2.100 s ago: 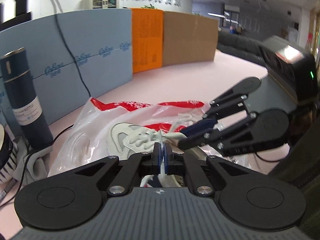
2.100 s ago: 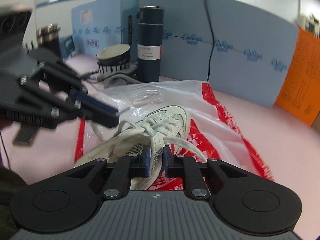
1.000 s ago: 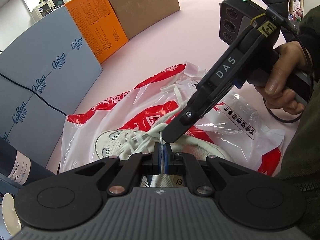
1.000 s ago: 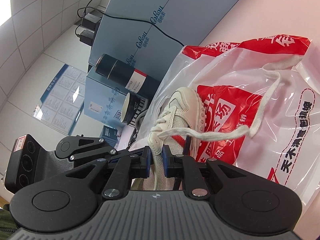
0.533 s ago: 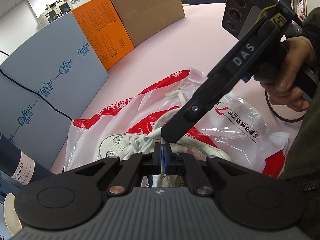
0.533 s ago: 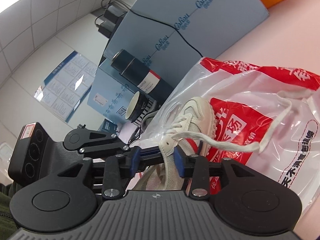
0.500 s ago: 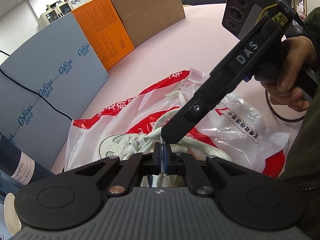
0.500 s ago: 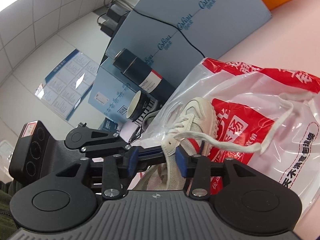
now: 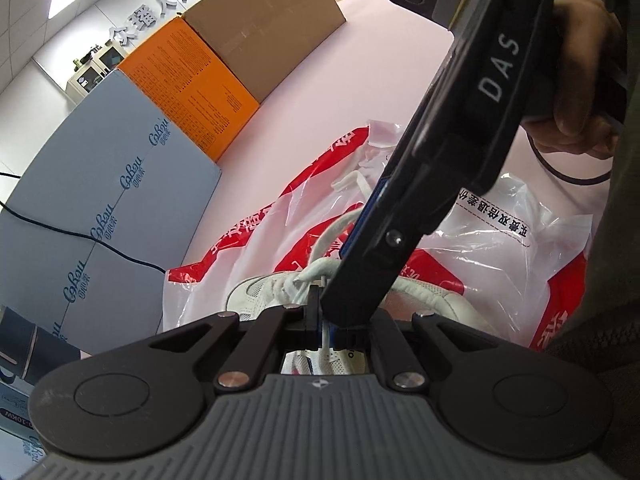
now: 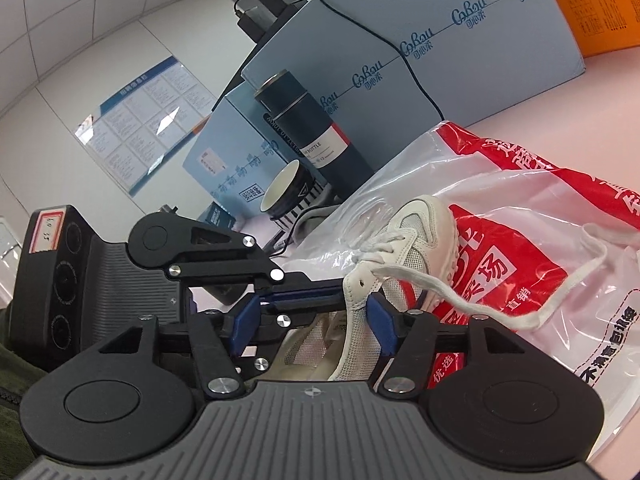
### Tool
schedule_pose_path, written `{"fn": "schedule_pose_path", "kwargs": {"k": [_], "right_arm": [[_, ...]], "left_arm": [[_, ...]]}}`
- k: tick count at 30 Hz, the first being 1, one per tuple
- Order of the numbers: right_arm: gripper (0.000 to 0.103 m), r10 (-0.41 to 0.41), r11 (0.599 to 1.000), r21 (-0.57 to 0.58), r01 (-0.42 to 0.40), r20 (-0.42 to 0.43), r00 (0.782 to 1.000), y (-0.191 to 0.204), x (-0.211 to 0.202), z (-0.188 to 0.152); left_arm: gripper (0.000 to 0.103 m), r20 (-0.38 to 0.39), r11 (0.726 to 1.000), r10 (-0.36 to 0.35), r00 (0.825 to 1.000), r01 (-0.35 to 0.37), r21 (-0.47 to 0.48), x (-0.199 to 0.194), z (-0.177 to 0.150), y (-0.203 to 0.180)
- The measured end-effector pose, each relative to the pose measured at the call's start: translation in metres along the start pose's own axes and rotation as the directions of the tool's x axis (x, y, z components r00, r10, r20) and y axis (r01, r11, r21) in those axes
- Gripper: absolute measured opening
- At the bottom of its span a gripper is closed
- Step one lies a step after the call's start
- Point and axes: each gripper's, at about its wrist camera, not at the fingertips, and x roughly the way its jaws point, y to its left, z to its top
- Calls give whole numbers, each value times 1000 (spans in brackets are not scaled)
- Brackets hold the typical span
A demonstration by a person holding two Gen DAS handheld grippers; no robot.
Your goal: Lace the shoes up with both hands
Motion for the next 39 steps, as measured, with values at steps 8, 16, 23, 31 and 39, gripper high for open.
{"fn": "schedule_pose_path", "kwargs": {"k": [8, 16, 23, 31, 39], "right_arm": [[63, -6, 1000, -31, 6, 6, 1000, 5, -3, 1], [76, 11, 999, -52, -11, 5, 1000, 10, -2, 1], [76, 25, 999, -41, -23, 31, 999, 9, -8, 1], [76, 23, 999, -26, -22, 46, 999, 7, -10, 1], [77, 15, 1000, 6, -16, 48, 999, 3, -11, 0]], "left_arm": [[2, 38, 1000, -11, 999, 11, -15, -11, -3, 1], [2, 47, 999, -12, 999, 14, -48, 1, -3, 1], [12, 35, 998, 19, 999, -16, -62, -1, -5, -1], [24, 4, 998, 13, 1000, -13, -66, -12, -7, 7], [2, 32, 996, -15, 999, 18, -89, -3, -7, 4]]}}
